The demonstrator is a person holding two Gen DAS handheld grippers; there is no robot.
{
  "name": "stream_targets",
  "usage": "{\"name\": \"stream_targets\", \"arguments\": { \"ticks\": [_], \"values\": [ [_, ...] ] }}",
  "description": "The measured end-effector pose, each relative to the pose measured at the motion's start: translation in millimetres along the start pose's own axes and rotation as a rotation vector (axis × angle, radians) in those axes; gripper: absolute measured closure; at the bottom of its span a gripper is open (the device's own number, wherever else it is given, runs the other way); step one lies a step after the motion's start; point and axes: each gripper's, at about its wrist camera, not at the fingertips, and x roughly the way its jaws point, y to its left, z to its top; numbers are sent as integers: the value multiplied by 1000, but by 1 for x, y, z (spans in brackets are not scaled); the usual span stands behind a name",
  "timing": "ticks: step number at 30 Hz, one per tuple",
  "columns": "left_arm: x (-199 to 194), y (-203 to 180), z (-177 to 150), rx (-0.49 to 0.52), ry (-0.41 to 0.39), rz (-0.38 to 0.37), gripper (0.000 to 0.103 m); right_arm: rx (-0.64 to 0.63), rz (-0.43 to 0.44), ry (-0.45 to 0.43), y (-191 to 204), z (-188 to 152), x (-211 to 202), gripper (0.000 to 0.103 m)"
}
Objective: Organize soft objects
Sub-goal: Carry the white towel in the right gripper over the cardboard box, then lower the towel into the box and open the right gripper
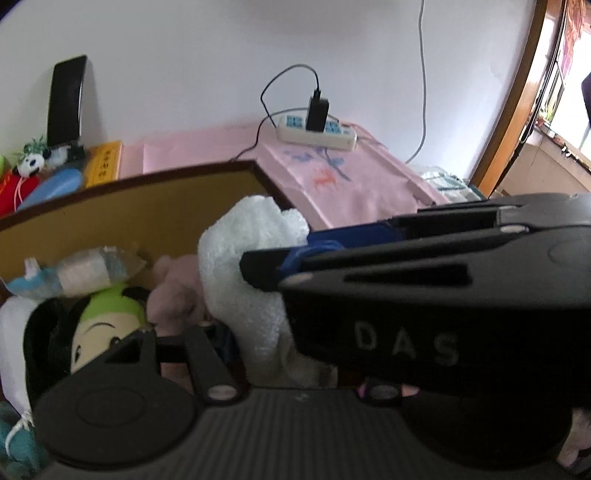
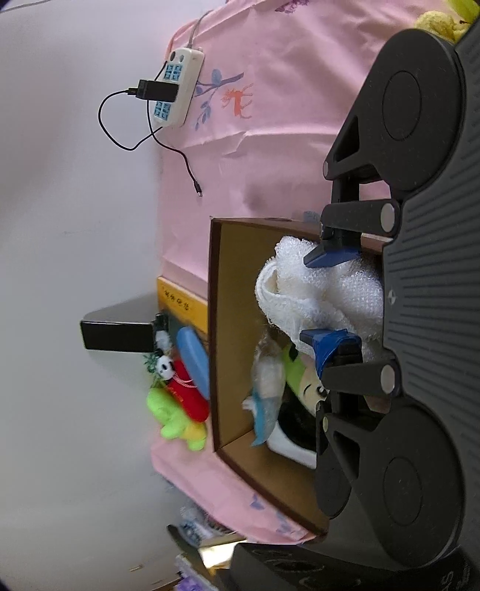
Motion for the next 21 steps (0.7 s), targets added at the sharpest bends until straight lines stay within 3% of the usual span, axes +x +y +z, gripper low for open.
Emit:
{"name": "stream_targets", "arguments": {
  "ticks": [3,7,21],
  "values": [
    [4,7,0,-20,9,-6,61,-5,-13,5,1,-2,5,81],
    [9,13,0,-45,25,7,45,-13,-25,33,1,-4,12,81],
    [-25,0,-2,-4,-28,52,32,11,-15,-32,1,-6,-20,81]
  ]
}}
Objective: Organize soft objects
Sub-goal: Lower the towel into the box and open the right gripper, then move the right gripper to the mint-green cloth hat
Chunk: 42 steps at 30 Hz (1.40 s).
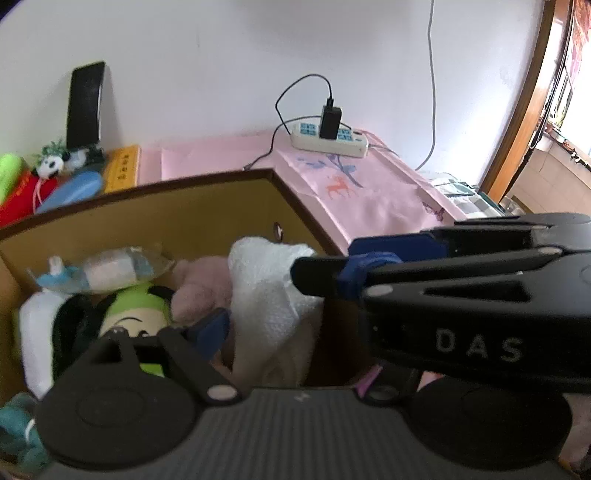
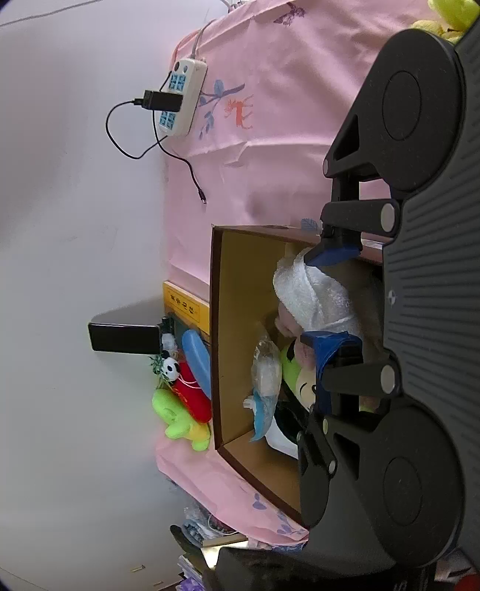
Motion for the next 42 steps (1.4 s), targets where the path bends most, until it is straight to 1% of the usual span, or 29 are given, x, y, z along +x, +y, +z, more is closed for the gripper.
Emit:
{"name": "stream_targets", "arguments": {
  "ticks": [8,13,18,22,30,36,42],
  "values": [
    [-28,-22,1,50,-46,52,32,39,-22,-21,-3,-7,-21,81],
    [-43,-41,-3,85,-71,56,32,74,-23,-32,-8,-13,-35,81],
    [-51,-64,-9,135,-68,61,32,93,-32,-35,-15,-24,-49,81],
    [-51,-81,-14,154,-49,41,31,115,-44,-26,-27,-32,-60,81],
    [-43,-129,-25,211,-5,-9,29,163,-75,-2,-56,-55,-84,81],
    [-33,-167,-36,254,42,-59,29,193,-123,10,-83,-73,-109,81],
    [-25,-205,-43,308,66,-114,29,242,-171,26,-114,-92,-135,81]
  ]
}}
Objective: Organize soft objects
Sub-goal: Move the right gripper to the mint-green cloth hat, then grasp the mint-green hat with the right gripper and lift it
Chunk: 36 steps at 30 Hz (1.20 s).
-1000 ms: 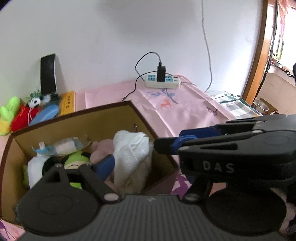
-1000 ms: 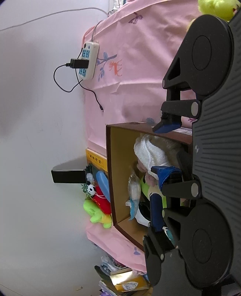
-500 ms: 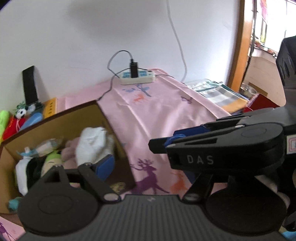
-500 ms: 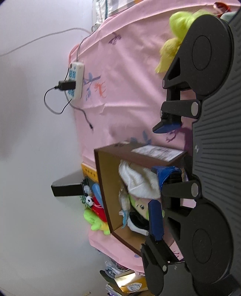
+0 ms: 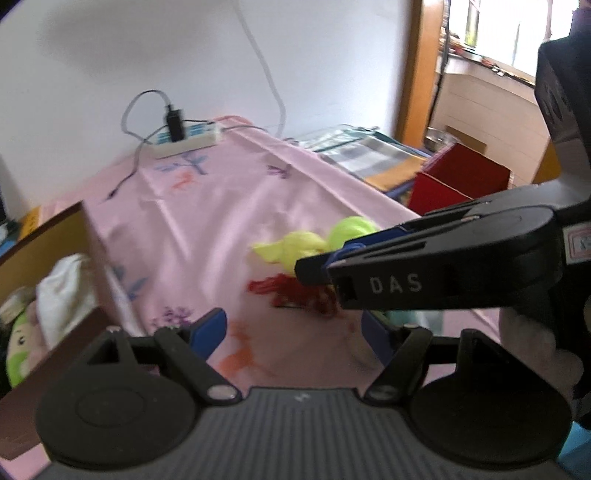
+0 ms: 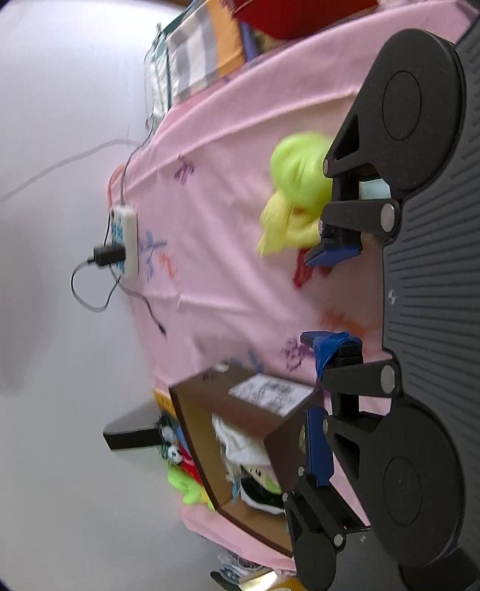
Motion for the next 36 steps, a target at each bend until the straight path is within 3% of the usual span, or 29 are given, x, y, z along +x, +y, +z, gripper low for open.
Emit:
{"name": "stream_targets", "arguments": {
  "ticks": [9,14,24,28,36],
  "values": [
    [21,-39,9,42,18,-71,29,57,-41,17,-49,-16,-21,81],
    [31,-55,11,77,47,-122,30,116,-55,68,-75,-28,-22,81],
    [54,-65,9,80,126,-196,38,273,24,167,-107,-42,-5,80],
    [61,-65,6,68,150,-212,57,316,49,206,-114,-48,2,80],
    [58,-64,5,62,122,-236,79,308,111,191,-116,-46,2,85]
  ]
}}
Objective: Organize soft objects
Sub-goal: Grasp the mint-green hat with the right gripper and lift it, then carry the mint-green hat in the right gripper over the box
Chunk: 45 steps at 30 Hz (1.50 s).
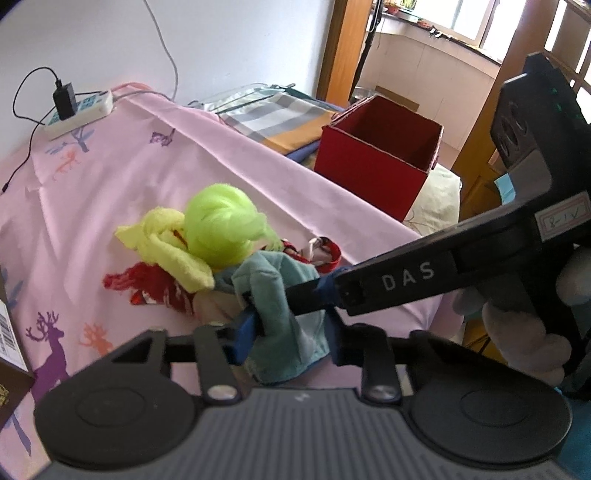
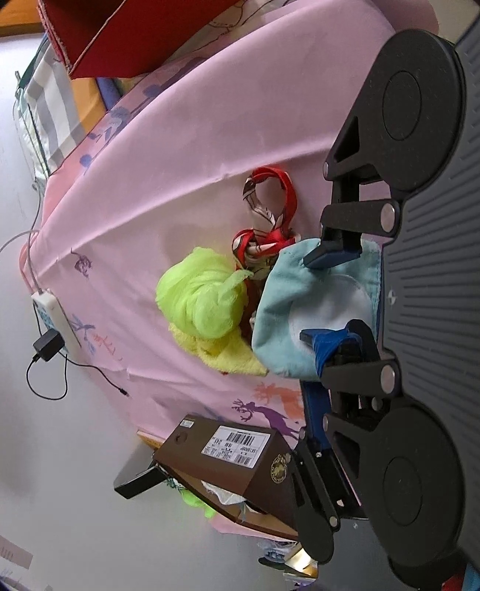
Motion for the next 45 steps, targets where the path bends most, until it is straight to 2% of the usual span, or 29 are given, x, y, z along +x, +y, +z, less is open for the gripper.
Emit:
{"name": "stream_targets", "arguments": {
  "ticks": [4,14,22,31,45],
  "values": [
    [-4,-2,0,14,-20,-14,88,-5,5,-6,0,2,-2,91],
    [-31,-4,3,61,-132,-49,90,-8,30,-51,8,9,-24,95],
    [-61,7,9,84,-241,-48,90,-40,57,-128,35,22,-40,95],
    [-105,43,3,51,-335,57,90,-131,138,-172,87,44,-24,95],
    [-183,129,-29,-64,-451,298,91,-287,336,-182,198,72,38,95]
  ]
}}
